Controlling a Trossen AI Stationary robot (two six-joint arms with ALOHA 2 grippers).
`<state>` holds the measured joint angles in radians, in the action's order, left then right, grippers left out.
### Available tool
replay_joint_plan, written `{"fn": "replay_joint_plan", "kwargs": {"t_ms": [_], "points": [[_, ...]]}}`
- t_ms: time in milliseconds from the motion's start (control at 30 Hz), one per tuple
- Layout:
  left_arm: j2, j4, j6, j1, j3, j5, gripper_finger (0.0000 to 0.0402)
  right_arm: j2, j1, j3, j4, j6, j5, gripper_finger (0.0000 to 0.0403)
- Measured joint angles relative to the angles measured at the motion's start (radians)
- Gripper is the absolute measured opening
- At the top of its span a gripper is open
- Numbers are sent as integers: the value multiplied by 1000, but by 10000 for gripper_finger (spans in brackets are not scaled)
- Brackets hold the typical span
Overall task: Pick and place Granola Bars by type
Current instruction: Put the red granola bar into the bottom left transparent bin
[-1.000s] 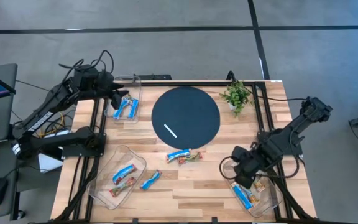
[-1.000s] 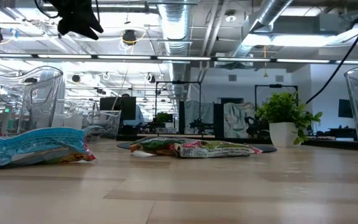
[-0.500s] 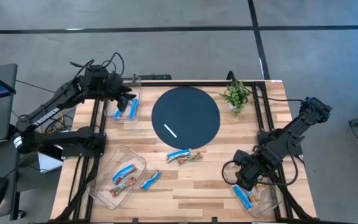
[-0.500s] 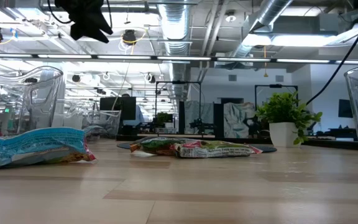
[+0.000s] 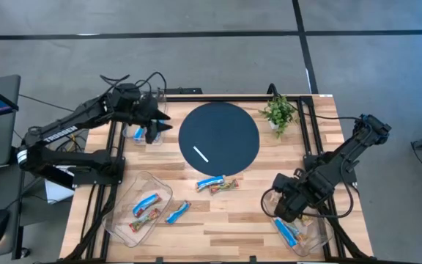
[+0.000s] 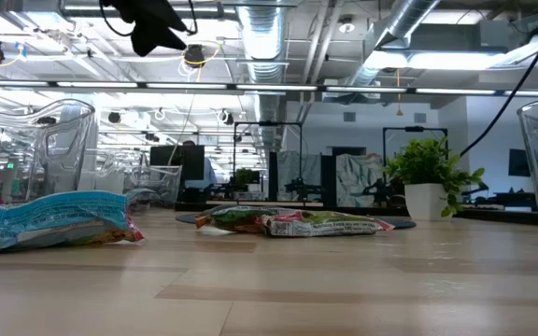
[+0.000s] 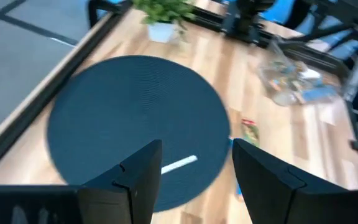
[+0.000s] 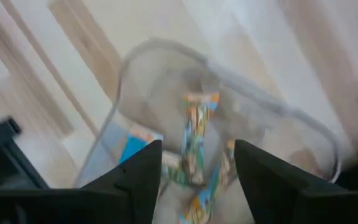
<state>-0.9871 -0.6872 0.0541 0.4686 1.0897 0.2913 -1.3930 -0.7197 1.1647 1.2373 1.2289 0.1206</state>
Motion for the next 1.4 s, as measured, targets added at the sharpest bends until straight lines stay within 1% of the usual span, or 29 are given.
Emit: {"fn": "replay_joint_plan", "kwargs": {"t_ms": [100,233,367,433,467,633,833,1033,1200,1400], "points": [[-12,-5,9,-53,0,12,190,0,0,23,-1,-9,75,203],[-15,-10,31,-144,0,4,190,0,0,51,-5,-27,227,205],[-28,27,80,-243,0,-99,190,1,21,63,-53,-75,448,199],[-43,44,106,-290,0,-140,190,1,44,63,-96,-119,530,195],[-57,67,116,-316,0,-150,190,1,57,63,-115,-145,553,193],[-151,112,179,-424,0,-162,190,1,133,63,-179,-288,558,186],[-292,93,253,-519,4,-165,190,18,208,63,-183,-418,559,186],[-439,96,281,-589,71,-202,190,75,278,63,-176,-517,561,189],[-584,138,208,-606,145,-269,190,128,334,63,-177,-594,595,186],[-786,256,114,-595,245,-276,190,190,383,63,-180,-658,603,186]]}}
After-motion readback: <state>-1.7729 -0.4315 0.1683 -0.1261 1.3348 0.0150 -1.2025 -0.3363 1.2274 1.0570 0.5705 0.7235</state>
